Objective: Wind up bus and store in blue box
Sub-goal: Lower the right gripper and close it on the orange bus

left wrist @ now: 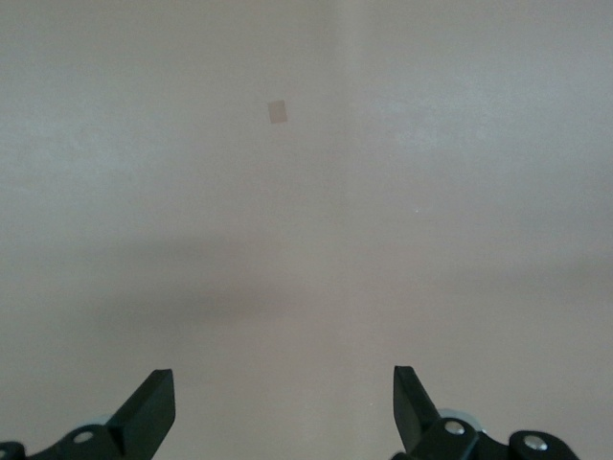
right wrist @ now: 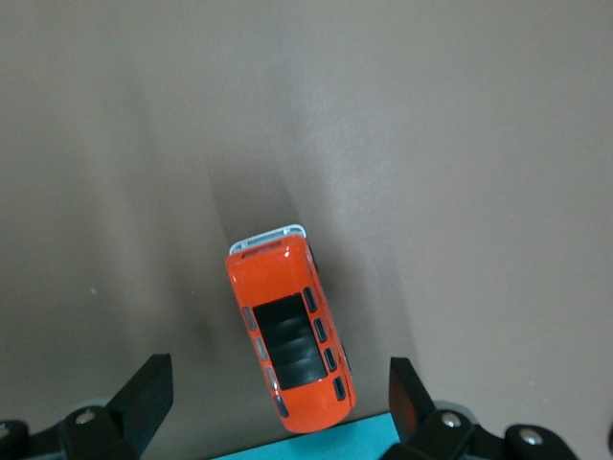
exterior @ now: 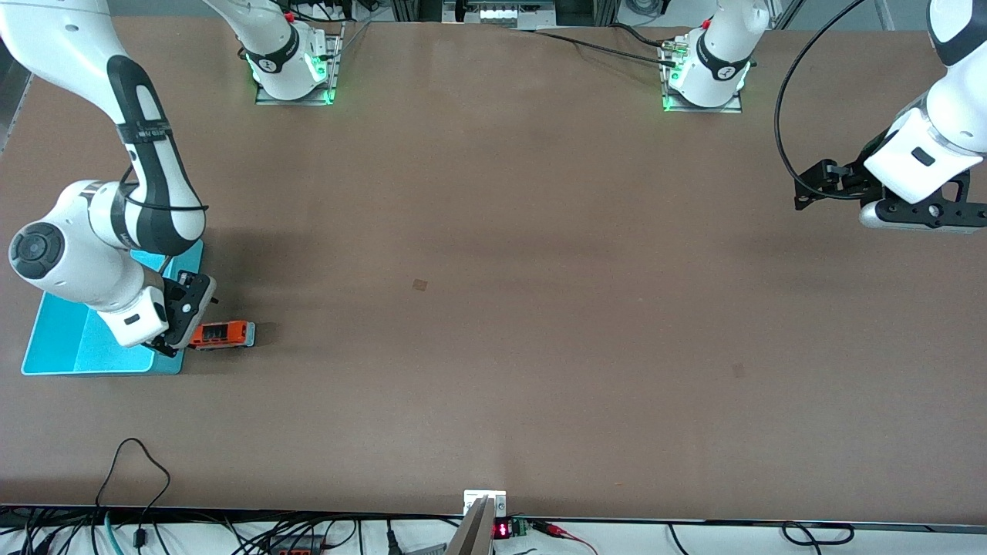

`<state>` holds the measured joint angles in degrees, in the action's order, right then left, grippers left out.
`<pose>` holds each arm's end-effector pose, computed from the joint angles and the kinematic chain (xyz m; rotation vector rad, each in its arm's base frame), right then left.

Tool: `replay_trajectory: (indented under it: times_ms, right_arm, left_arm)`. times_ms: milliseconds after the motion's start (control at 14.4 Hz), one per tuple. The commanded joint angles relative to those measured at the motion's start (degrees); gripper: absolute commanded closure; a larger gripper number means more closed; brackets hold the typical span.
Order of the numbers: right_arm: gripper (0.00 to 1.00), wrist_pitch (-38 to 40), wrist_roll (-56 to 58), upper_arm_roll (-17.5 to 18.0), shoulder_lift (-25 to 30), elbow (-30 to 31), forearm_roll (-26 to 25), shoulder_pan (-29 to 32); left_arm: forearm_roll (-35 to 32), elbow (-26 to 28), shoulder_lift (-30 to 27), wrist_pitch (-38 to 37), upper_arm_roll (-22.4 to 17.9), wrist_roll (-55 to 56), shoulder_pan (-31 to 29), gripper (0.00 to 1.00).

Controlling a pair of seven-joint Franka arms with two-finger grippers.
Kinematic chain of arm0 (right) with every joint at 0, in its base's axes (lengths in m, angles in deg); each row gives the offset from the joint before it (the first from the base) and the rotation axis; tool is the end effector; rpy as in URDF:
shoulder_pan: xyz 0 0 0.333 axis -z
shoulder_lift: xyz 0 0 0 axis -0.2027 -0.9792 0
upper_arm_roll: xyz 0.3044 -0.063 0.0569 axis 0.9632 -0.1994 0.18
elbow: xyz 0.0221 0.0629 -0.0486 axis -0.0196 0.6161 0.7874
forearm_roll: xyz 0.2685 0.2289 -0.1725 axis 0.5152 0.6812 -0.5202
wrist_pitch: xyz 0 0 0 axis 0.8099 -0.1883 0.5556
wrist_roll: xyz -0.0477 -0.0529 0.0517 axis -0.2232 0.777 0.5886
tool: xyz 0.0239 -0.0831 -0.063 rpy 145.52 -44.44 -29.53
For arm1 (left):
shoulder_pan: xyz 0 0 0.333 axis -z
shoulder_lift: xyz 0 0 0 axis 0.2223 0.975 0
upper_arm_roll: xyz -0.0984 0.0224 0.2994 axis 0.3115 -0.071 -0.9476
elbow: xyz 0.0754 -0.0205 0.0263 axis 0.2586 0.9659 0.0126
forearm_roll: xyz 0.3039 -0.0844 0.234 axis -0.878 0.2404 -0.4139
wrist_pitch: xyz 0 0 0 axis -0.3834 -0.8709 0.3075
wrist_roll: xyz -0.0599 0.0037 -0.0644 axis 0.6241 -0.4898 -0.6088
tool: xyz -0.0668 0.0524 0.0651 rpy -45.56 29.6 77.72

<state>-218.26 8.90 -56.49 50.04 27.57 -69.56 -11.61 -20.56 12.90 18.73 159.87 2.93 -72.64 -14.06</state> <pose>0.6616 -0.0353 0.2712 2.4251 1.9490 0.0625 0.5555 -0.0385 0.5715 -3.1372 0.0633 0.0781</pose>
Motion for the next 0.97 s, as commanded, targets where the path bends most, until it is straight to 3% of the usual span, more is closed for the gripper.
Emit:
replay_trajectory:
  times_ms: [0, 139, 901]
  right_arm:
    - [0.00, -0.89, 3.63, 0.50, -1.87, -0.14, -0.88, 0.88]
    - [0.00, -1.06, 8.11, 0.59, -2.92, -0.14, -0.45, 0.97]
    - [0.00, -6.60, 9.01, 0.50, -6.97, -0.14, -0.36, 0.88]
  left_arm:
    - [0.02, -1.71, 0.96, -0.36, -0.35, 0.45, 0.34, 0.00]
    - [0.02, -1.71, 0.96, -0.27, -0.27, 0.54, 0.51, 0.00]
    - [0.11, -1.71, 0.96, -0.36, 0.09, 0.63, 0.43, 0.00]
